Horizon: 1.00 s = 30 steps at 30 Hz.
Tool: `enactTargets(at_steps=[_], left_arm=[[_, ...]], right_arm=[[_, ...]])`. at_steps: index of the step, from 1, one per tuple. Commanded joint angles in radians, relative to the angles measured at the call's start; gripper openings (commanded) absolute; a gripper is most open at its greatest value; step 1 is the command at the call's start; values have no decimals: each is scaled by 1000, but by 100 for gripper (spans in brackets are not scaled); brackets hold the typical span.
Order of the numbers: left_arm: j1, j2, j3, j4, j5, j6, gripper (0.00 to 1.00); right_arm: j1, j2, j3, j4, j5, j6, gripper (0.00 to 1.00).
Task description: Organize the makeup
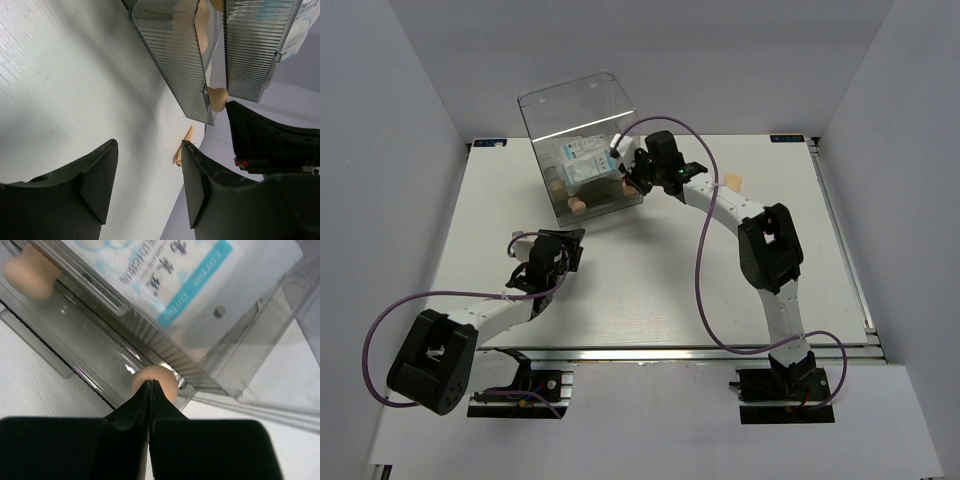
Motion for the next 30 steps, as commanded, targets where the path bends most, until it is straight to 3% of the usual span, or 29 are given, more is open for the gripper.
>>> enactTargets(at_steps=[1, 14, 20, 22, 28, 30], left_arm=[[5, -33, -3, -19, -12, -2, 63], [5, -42, 1, -36, -23, 0, 63], [3, -10, 35, -27, -12, 32, 63], [5, 17, 56, 1, 3, 39, 60], [3, 213, 164, 73, 23, 38, 27], [5, 291, 216, 94, 20, 30, 26]], right_arm=[[31, 33, 80, -32, -24, -9, 0], [109, 90, 152, -34, -52, 23, 0], [98, -88, 72, 107, -116, 131, 0], [87, -163, 22, 150, -130, 164, 0], [-1, -378, -264, 329, -176, 238, 0], [-43, -456, -341, 356, -187, 266, 0]])
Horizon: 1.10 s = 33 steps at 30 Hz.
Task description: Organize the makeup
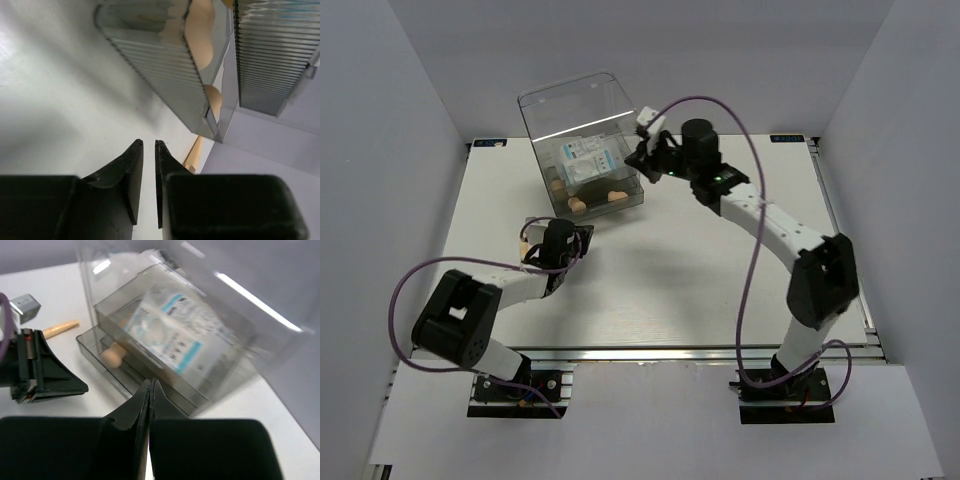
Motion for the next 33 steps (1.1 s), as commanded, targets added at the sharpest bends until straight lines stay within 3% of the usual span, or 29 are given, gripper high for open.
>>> enactTargets(at_steps=[1, 9, 15, 25, 30, 33], left_arm=[[3, 83, 84, 69, 5, -21, 26], [5, 259, 198, 155, -52, -127, 57], [9, 403, 310, 207, -21, -129, 70], [11, 474, 361, 269, -47, -120, 71], [11, 473, 311, 323, -61, -126, 53], [12, 457, 293, 326, -86, -112, 59]], right_arm=[[-62, -105, -155, 115, -47, 75, 0], [-167, -319, -367, 69, -56, 81, 0], [-230, -408, -463, 42, -55, 81, 0], [-271, -464, -539, 26, -59, 76, 0], [-276, -479, -575, 21, -64, 73, 0], [-280, -484, -588, 18, -66, 72, 0]])
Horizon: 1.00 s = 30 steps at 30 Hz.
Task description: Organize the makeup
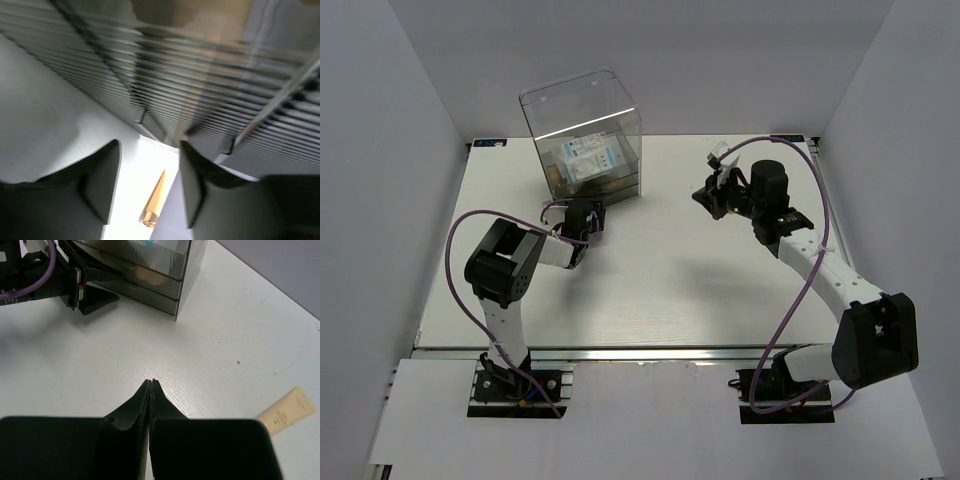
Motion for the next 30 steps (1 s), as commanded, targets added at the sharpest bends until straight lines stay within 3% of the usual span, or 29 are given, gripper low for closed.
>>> enactTargets(at_steps=[1, 4, 5, 7, 15, 24, 30], left_arm=[[0, -37, -19, 29, -37, 17, 63], [0, -34, -13, 21, -34, 14, 60], [0, -28, -8, 16, -17, 1, 45], [0, -2, 0, 19, -2, -5, 35], [2, 58, 49, 30, -23, 20, 45], [0, 107, 58, 47, -80, -14, 44], [0, 104, 73, 19, -115, -17, 12]], right_arm=[[-6, -36, -14, 8, -19, 2, 0], [-9, -36, -17, 7, -24, 3, 0], [-9, -34, -15, 8, -26, 3, 0], [-9, -33, -14, 7, -26, 3, 0], [-19, -37, -24, 5, -23, 2, 0], [-33, -39, -29, 2, -24, 2, 0], [-36, -40, -34, 1, -27, -1, 0]])
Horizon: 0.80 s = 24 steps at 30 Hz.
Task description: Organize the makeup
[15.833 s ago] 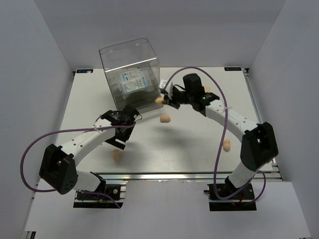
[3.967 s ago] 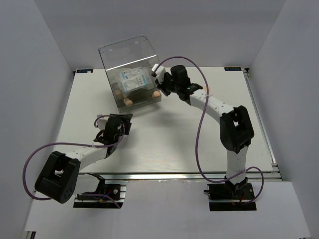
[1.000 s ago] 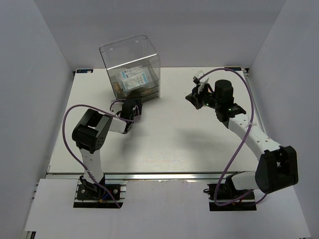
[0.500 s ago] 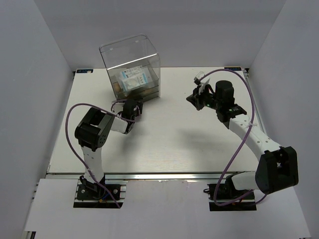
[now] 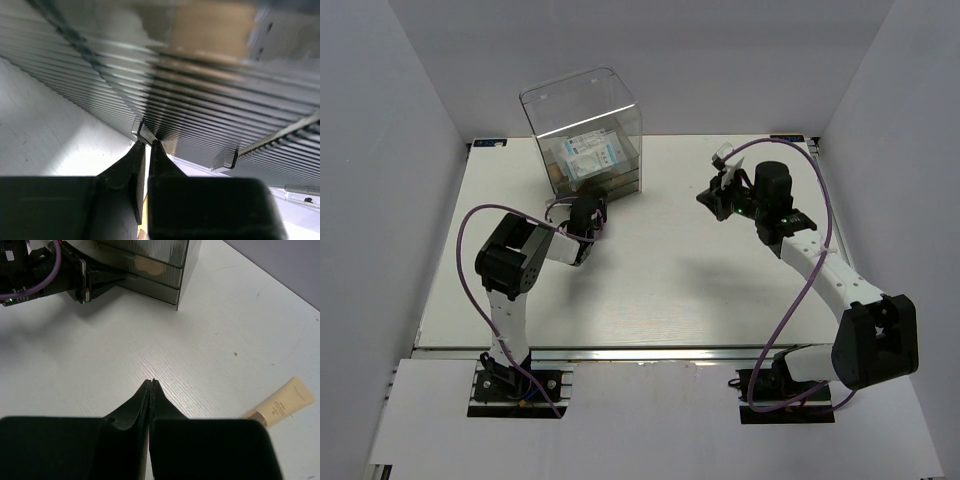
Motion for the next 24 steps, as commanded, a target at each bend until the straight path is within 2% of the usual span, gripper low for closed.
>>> enactTargets(at_steps=[1, 2, 8, 15, 17, 18, 19, 20, 21, 22, 24], left_arm=[[6, 10, 3, -55, -55, 8, 7], [6, 2, -1, -59, -55, 8, 0], [-24, -38, -81, -43, -66, -9, 0], [-135, -128, -162, -26, -83, -44, 0], [-154, -143, -179, -29, -86, -61, 0], [-158, -157, -184, -23, -81, -61, 2], [-161, -166, -189, -26, -72, -61, 6], [-161, -177, -195, -32, -63, -62, 10], [-162, -203, -198, -42, -61, -62, 24], [-162, -219, -202, -69, -60, -64, 32], [-162, -252, -207, -114, -63, -70, 48]], right_arm=[[-7, -33, -21, 16, -19, -1, 0], [-8, -35, -21, 17, -19, -3, 0], [-11, -35, -30, 10, -17, -12, 0], [-22, -15, -43, -4, 41, -5, 0], [-30, 7, -35, -4, 85, 37, 14], [-40, 28, -18, -6, 101, 89, 30], [-43, 42, -7, -12, 122, 120, 38], [-46, 57, 5, -21, 180, 152, 41], [-53, 95, 22, -35, 214, 210, 42], [-56, 119, 40, -45, 260, 251, 50], [-65, 200, 120, -115, 366, 305, 53]])
